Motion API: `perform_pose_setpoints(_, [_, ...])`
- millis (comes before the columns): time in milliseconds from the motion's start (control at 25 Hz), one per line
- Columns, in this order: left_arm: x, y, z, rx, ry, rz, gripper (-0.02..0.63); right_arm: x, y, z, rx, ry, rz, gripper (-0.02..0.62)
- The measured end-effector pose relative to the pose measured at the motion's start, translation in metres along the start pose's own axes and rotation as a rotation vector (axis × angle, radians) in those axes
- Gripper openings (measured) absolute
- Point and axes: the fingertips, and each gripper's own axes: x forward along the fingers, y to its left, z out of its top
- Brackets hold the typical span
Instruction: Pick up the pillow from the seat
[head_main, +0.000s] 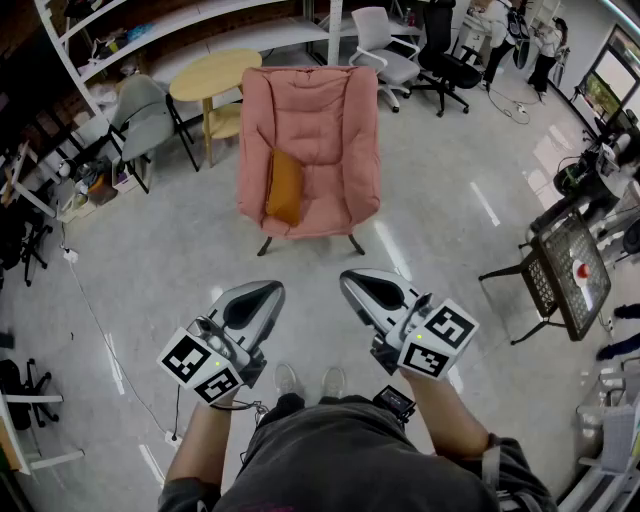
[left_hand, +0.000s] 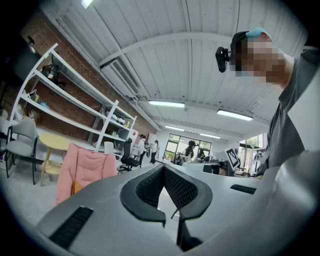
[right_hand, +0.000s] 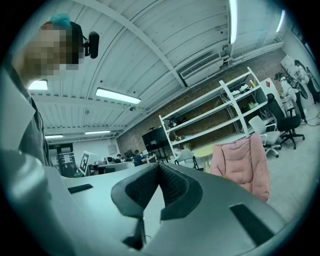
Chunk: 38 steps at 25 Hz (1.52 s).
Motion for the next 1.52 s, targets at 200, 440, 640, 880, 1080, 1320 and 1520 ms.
perform_pose_setpoints(200, [0.004,0.003,-0.002,-0.007,-0.005,0.012,0.009,-0.001,-0.006,-0.001,0.003,0.003,0.002,0.014])
perform_pose_setpoints(440, [0.031,0.003,-0.004,-0.009,-0.011,0.026,0.009,-0.011,-0.032,0.005,0.020,-0.007,0.012,0.014])
perform_pose_setpoints(640, [0.048,0.006,-0.006,-0.011,-0.005,0.031,0.009,-0.015,-0.053,0.007,0.050,-0.004,0.018,0.015])
perform_pose_setpoints(880, [0.071,0.030,-0.005,-0.017,0.005,0.036,0.009,-0.005,-0.083,0.006,0.076,0.009,0.015,0.015])
perform_pose_setpoints(1080, [0.088,0.068,-0.003,-0.035,0.006,0.037,0.009,0.024,-0.114,0.004,0.096,0.029,0.014,0.015])
perform_pose_setpoints(1320, [0.110,0.144,-0.005,-0.077,0.008,0.026,0.009,0.085,-0.162,-0.003,0.123,0.064,-0.004,0.015])
perform_pose_setpoints(1520, [0.141,0.232,0.005,-0.098,0.036,0.024,0.009,0.152,-0.216,0.008,0.140,0.083,-0.033,0.015])
